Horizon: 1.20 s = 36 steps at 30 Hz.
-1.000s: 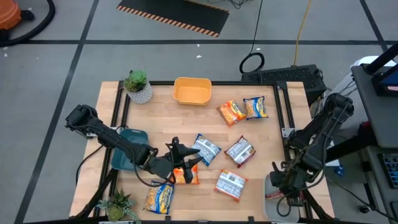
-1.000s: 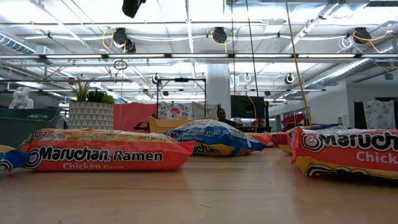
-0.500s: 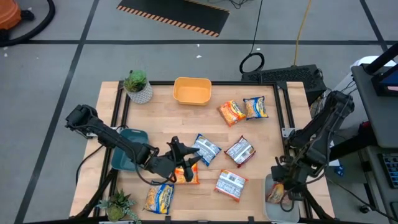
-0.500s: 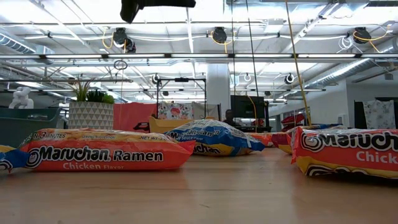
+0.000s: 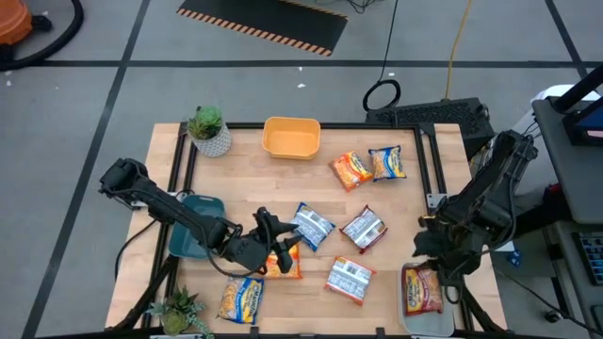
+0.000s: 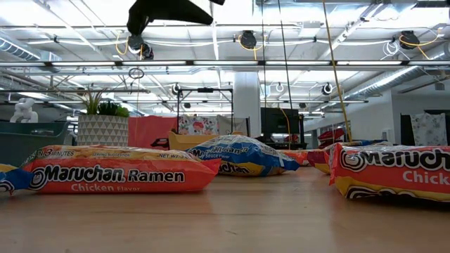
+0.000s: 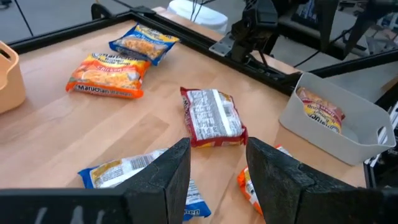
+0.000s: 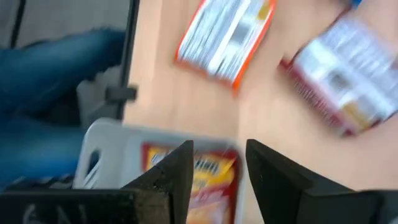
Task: Sort Maruchan noodles
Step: Put the red noodle pack into the gray bin
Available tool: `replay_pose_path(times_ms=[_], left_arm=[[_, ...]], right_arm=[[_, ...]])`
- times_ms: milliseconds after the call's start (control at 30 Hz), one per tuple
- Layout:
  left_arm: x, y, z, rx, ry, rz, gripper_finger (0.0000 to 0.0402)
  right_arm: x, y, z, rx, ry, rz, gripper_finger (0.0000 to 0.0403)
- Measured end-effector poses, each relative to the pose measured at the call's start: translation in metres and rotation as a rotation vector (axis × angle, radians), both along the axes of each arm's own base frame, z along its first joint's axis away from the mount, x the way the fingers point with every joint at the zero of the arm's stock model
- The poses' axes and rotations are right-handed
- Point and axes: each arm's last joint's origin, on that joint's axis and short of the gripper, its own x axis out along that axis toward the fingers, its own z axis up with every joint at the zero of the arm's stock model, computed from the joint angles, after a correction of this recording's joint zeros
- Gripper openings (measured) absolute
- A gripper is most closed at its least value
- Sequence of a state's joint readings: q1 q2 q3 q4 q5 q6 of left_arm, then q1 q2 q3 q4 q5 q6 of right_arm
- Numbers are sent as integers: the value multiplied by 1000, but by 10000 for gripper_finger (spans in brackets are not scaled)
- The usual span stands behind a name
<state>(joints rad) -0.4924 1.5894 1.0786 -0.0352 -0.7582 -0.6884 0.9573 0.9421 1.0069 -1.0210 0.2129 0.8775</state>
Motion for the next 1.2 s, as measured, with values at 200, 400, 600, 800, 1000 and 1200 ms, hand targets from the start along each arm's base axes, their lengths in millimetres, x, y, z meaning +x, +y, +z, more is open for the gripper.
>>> replay_pose_path(times_ms=[200, 400, 600, 800, 1000, 1200], left_arm=[[-3, -3, -8, 26, 82, -60, 161], [-2, 7, -13, -24, 99, 27, 161], [5, 24, -13, -92, 75, 115, 161], [11, 43, -13, -110, 61, 190, 161], [18, 66, -13, -112, 54, 261, 161], [21, 77, -12, -89, 64, 273, 161]], right_arm=[[8, 0, 6, -138, -233, 15, 142], [15, 4, 14, -236, -421, 47, 142], [22, 13, 6, -282, -553, 140, 142], [29, 14, 3, -334, -629, 200, 142], [34, 9, 3, -357, -625, 176, 142], [37, 6, -5, -401, -609, 188, 142]])
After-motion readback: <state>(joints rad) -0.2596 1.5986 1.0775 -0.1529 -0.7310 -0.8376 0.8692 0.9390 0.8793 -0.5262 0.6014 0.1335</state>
